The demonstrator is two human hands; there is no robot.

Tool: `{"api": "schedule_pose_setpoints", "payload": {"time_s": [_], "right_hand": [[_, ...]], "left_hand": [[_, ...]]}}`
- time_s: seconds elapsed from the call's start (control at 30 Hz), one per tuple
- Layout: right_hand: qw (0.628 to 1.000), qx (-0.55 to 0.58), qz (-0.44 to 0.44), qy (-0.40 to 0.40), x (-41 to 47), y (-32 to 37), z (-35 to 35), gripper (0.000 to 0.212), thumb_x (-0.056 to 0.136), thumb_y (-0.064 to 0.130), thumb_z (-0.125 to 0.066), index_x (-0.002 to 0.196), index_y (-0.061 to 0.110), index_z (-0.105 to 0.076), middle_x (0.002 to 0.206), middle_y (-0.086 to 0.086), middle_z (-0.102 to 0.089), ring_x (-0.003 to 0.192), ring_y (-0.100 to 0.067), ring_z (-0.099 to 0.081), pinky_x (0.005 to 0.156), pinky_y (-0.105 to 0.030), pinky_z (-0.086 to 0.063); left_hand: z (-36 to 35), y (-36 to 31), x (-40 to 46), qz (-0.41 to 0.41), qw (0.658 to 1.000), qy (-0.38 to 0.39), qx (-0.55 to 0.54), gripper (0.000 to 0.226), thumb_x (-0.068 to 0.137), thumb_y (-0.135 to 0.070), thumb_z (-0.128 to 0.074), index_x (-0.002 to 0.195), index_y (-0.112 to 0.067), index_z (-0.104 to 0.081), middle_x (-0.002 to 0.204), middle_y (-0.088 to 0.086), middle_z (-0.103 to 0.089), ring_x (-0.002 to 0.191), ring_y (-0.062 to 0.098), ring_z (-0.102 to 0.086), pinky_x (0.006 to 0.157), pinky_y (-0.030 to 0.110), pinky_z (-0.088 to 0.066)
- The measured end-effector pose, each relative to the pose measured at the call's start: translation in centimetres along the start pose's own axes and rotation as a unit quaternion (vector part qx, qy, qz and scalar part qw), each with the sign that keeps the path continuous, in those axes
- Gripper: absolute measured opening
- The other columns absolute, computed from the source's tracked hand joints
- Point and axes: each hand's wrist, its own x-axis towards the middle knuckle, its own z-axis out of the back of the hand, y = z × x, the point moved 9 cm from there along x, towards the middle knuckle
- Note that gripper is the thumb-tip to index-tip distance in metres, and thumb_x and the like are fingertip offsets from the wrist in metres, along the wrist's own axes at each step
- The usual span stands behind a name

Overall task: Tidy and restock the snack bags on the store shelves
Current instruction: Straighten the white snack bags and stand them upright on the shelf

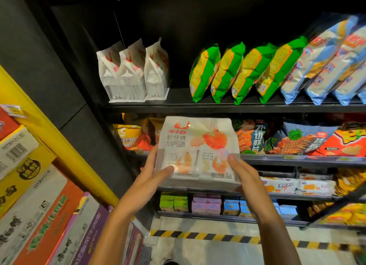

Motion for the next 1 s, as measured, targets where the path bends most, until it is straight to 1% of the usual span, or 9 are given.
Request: {"api": "schedule_pose_setpoints", "payload": {"time_s": [0.13, 0.23, 0.3, 0.4, 0.5, 0.6, 0.73, 0.87, 1.0], "right_hand": [[0.996, 0.017, -0.078, 0.031, 0.5, -2.7, 0.6, 0.084, 0.077, 0.079, -0.069, 0.15, 0.058, -0.034, 0.142, 0.02, -0.059, 0.131, -0.015, -0.059, 0.107, -0.058, -0.049], [0.994, 0.038, -0.089, 0.051, 0.6, -2.7, 0.7, 0.079, 0.081, 0.062, -0.066, 0.148, 0.066, -0.022, 0.136, 0.025, -0.054, 0.113, -0.004, -0.063, 0.092, -0.052, -0.059], [0.993, 0.041, -0.087, 0.062, 0.8, -2.9, 1.0, 0.069, 0.088, 0.053, -0.062, 0.146, 0.065, -0.027, 0.126, 0.032, -0.058, 0.101, 0.004, -0.067, 0.079, -0.04, -0.061], [0.991, 0.08, -0.085, 0.063, 1.0, -3.0, 1.4, 0.068, 0.088, 0.056, -0.066, 0.149, 0.055, -0.037, 0.139, 0.02, -0.063, 0.121, -0.008, -0.066, 0.087, -0.042, -0.062], [0.991, 0.086, -0.066, 0.075, 0.6, -2.4, 1.3, 0.064, 0.089, 0.061, -0.063, 0.149, 0.044, -0.047, 0.144, 0.016, -0.061, 0.128, -0.008, -0.062, 0.085, -0.035, -0.062], [0.991, 0.091, -0.06, 0.081, 0.4, -1.7, 1.2, 0.044, 0.096, 0.047, -0.052, 0.139, 0.04, -0.055, 0.125, 0.019, -0.072, 0.112, -0.002, -0.07, 0.079, -0.031, -0.062], [0.992, 0.065, -0.056, 0.094, -0.1, -1.0, 1.2, 0.053, 0.091, 0.043, -0.067, 0.142, 0.041, -0.053, 0.128, 0.025, -0.068, 0.117, 0.008, -0.063, 0.086, -0.028, -0.059], [0.993, 0.04, -0.019, 0.11, -0.5, 0.2, 1.2, 0.067, 0.088, 0.037, -0.078, 0.148, 0.03, -0.05, 0.137, 0.004, -0.068, 0.129, -0.017, -0.063, 0.106, -0.041, -0.05], [0.994, 0.046, 0.002, 0.101, -0.1, 0.6, 1.2, 0.071, 0.086, 0.034, -0.079, 0.15, 0.029, -0.048, 0.136, 0.004, -0.069, 0.126, -0.017, -0.065, 0.103, -0.031, -0.055]], "left_hand": [[0.4, 1.7, 0.2, 0.054, 0.998, -0.021, -0.004, 0.067, 0.09, -0.063, -0.065, 0.145, -0.067, -0.027, 0.128, -0.039, -0.06, 0.134, 0.012, -0.053, 0.117, 0.053, -0.039], [0.3, 2.4, 0.5, 0.087, 0.996, -0.02, -0.016, 0.056, 0.095, -0.057, -0.06, 0.14, -0.071, -0.028, 0.129, -0.039, -0.057, 0.127, 0.013, -0.059, 0.109, 0.05, -0.048], [0.9, 2.5, 1.3, 0.096, 0.995, -0.033, -0.013, 0.075, 0.087, -0.047, -0.072, 0.148, -0.052, -0.029, 0.147, -0.02, -0.05, 0.107, -0.001, -0.068, 0.088, 0.029, -0.058], [0.9, 2.9, 1.8, 0.101, 0.994, -0.016, -0.048, 0.079, 0.083, -0.047, -0.072, 0.151, -0.043, -0.033, 0.146, -0.013, -0.051, 0.105, 0.0, -0.07, 0.076, 0.028, -0.06], [-0.4, 2.4, 0.1, 0.116, 0.988, 0.019, -0.102, 0.062, 0.095, -0.031, -0.06, 0.142, -0.065, -0.038, 0.137, -0.019, -0.062, 0.118, 0.023, -0.069, 0.078, 0.046, -0.062], [-0.9, 1.3, 0.0, 0.093, 0.989, 0.045, -0.105, 0.062, 0.089, -0.034, -0.057, 0.145, -0.057, -0.043, 0.139, -0.018, -0.063, 0.123, 0.023, -0.066, 0.086, 0.047, -0.061], [-0.9, 1.0, -0.3, 0.09, 0.986, 0.082, -0.117, 0.059, 0.094, -0.029, -0.057, 0.148, -0.051, -0.046, 0.147, -0.013, -0.058, 0.134, 0.027, -0.059, 0.09, 0.045, -0.06], [-0.5, 1.1, -0.7, 0.084, 0.982, 0.101, -0.138, 0.062, 0.097, -0.02, -0.053, 0.153, -0.044, -0.04, 0.152, -0.005, -0.054, 0.136, 0.031, -0.056, 0.093, 0.046, -0.059], [0.0, 0.9, -0.7, 0.08, 0.981, 0.101, -0.145, 0.064, 0.098, -0.016, -0.052, 0.155, -0.042, -0.037, 0.155, -0.001, -0.051, 0.138, 0.032, -0.053, 0.098, 0.047, -0.057]]}}
